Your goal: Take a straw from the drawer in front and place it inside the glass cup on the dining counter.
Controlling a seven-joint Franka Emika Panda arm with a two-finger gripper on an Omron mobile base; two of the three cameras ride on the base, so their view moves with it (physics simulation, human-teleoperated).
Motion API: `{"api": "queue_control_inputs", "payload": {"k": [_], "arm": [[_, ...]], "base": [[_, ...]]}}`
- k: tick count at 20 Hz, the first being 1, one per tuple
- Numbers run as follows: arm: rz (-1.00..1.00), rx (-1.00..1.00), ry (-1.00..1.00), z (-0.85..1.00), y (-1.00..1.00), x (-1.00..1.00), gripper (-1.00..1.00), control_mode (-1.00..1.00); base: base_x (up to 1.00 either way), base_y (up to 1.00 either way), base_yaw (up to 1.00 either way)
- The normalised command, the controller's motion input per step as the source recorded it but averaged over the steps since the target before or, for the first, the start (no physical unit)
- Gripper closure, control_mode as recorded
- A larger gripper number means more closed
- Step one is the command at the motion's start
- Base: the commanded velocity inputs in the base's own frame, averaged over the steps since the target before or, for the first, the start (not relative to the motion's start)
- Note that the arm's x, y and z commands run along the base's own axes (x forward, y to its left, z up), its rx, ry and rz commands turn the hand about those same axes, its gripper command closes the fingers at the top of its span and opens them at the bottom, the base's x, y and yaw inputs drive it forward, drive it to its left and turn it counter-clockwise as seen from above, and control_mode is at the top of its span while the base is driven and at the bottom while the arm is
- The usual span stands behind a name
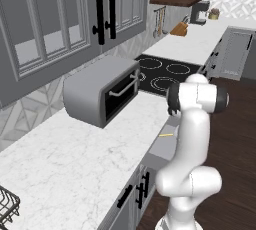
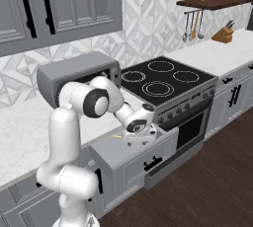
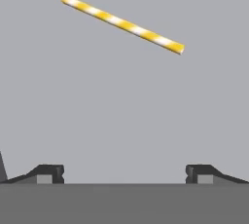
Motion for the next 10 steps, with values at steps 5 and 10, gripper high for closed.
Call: {"api": "queue_control_inputs", "payload": {"k": [5,10], "arm": [[0.01,-0.01,0.01,-0.38,0.00,0.06,-1.00,-1.00],[0.00,-0.01,0.03,-0.32,-0.04,0.00,-1.00,-1.00]], "base": [[0.00,0.00,0.00],[0.00,0.00,0.00]]}}
